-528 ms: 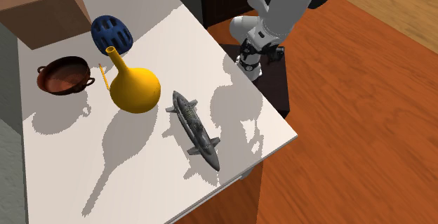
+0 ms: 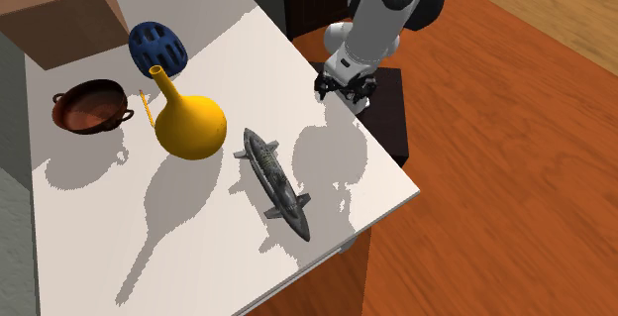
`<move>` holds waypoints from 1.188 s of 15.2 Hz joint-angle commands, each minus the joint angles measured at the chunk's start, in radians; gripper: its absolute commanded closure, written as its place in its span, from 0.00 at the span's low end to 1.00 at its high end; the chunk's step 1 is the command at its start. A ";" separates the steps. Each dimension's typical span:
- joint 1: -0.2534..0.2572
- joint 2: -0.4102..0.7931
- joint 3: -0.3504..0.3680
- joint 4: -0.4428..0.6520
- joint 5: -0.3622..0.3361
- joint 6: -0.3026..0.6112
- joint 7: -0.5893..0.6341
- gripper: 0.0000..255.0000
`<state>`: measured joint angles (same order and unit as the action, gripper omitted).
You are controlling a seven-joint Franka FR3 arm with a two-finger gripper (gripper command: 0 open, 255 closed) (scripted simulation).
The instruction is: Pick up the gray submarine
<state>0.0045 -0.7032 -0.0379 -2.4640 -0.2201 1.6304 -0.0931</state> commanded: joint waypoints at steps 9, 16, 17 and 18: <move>-0.002 0.214 -0.180 0.077 -0.156 0.317 -0.328 0.00; 0.024 0.418 -0.284 0.214 -0.157 0.516 -0.558 0.00; 0.029 0.449 -0.297 0.238 -0.149 0.541 -0.593 0.00; 0.034 0.480 -0.310 0.263 -0.138 0.565 -0.629 0.00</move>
<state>0.0339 -0.2600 -0.3315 -2.2325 -0.3683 2.1683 -0.6782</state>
